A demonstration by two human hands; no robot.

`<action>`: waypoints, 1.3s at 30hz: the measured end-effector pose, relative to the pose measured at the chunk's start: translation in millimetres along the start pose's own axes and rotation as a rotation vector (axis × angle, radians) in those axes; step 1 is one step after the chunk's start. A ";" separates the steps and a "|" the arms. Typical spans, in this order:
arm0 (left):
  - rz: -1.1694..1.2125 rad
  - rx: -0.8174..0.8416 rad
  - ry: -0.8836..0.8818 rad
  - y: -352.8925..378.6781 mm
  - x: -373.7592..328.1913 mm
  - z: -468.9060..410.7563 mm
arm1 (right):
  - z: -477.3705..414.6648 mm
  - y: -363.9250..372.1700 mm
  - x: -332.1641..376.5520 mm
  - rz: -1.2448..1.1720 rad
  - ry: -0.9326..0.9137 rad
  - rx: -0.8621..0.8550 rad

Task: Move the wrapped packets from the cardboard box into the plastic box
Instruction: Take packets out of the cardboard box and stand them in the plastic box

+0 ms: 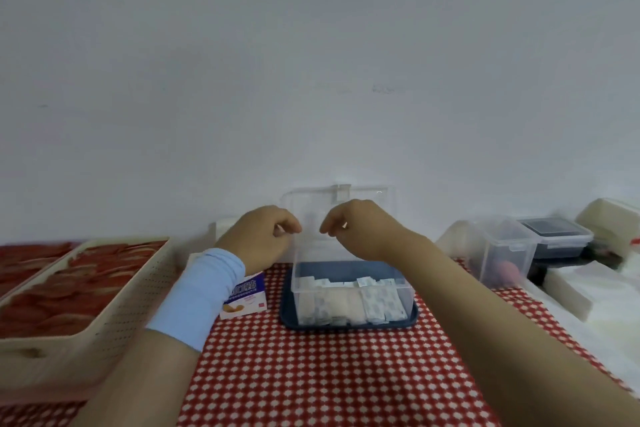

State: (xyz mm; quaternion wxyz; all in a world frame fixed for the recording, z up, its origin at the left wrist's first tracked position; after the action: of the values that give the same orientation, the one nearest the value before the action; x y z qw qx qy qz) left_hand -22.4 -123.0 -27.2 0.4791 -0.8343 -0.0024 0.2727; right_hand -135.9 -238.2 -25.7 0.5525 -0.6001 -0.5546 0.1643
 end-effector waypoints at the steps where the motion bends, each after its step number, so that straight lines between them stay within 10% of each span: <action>1: -0.042 -0.047 -0.022 -8.2 14.9 3.8 | -2.4 6.7 10.7 -0.027 -0.021 0.006; 19: -0.074 -0.168 -0.234 -31.1 125.3 42.5 | -60.7 100.3 91.8 0.331 -0.066 0.035; 31: -0.037 -0.150 -0.252 -22.4 136.1 31.4 | -50.2 77.0 62.1 -0.448 0.062 -0.250; 39: -0.006 -0.156 -0.255 -25.0 135.1 33.1 | -51.7 56.9 65.6 -0.547 0.011 -0.313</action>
State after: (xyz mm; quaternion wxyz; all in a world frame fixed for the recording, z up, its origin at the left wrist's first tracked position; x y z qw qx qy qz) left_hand 83.8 -47.2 -81.3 0.4092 -0.8277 -0.0868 0.3741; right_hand -44.7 -194.6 -29.2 0.4800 -0.5074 -0.7110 -0.0809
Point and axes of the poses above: each hand's wrist, its own z-axis away from the middle knuckle, its own y-axis out of the palm, x = y × z, the point moved 8 cm from there along -z, towards the middle knuckle, and after that the axes turned 6 degrees about -x, right-handed, at the moved point
